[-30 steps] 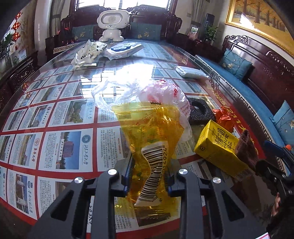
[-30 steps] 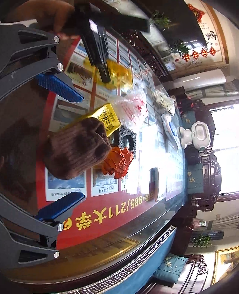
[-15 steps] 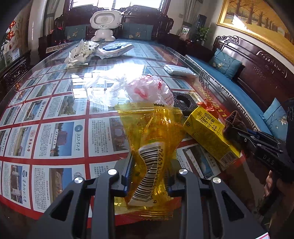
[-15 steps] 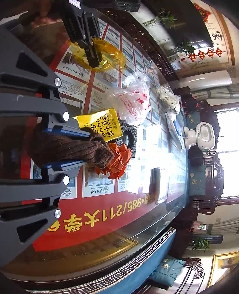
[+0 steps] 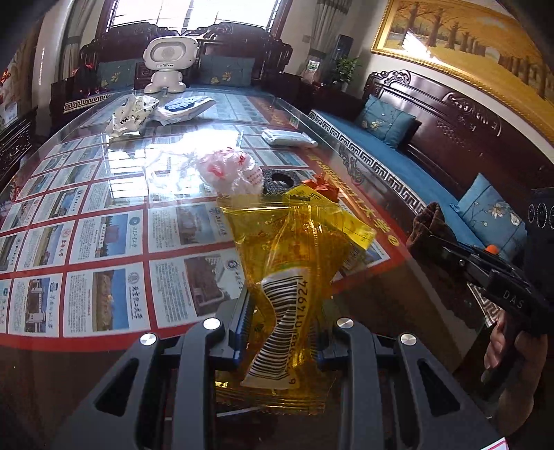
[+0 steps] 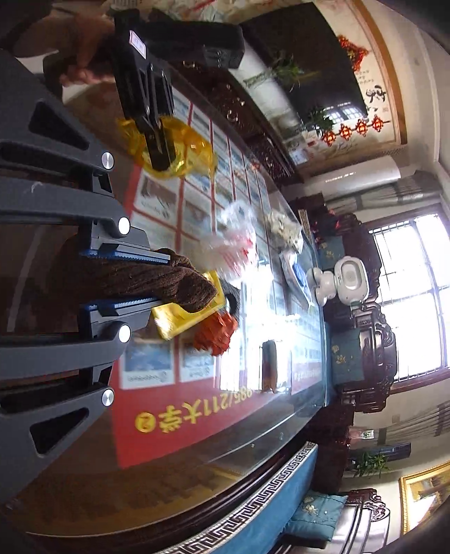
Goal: Collect trash
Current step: 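Carry both items over the wastebasket and open both grippers to drop them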
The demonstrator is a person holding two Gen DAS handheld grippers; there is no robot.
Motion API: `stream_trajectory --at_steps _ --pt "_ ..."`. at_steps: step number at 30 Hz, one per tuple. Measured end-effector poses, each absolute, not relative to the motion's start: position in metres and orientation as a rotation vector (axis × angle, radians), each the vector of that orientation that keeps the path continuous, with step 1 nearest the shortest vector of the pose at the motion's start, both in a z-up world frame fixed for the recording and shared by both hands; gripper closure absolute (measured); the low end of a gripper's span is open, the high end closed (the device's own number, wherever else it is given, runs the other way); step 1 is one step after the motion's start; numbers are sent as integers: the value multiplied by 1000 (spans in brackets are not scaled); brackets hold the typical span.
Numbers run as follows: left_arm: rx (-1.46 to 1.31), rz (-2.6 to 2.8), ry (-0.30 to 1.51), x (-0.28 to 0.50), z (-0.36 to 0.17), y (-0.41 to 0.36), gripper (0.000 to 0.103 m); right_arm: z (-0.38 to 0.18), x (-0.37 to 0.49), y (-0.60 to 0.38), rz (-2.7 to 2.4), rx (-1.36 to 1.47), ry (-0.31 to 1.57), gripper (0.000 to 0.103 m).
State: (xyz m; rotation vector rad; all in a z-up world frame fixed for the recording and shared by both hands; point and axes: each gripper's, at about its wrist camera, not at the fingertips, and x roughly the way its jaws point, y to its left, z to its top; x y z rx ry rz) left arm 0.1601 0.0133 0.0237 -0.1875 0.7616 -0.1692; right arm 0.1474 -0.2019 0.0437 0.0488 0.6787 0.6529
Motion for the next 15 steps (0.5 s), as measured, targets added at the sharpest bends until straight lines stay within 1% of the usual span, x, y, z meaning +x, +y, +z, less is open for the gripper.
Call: stream_trajectory --at_steps 6,15 --pt "-131 -210 737 97 31 -10 74 41 81 -210 715 45 694 85" --pt "-34 -262 786 9 12 -41 74 19 -12 -232 745 38 749 85"
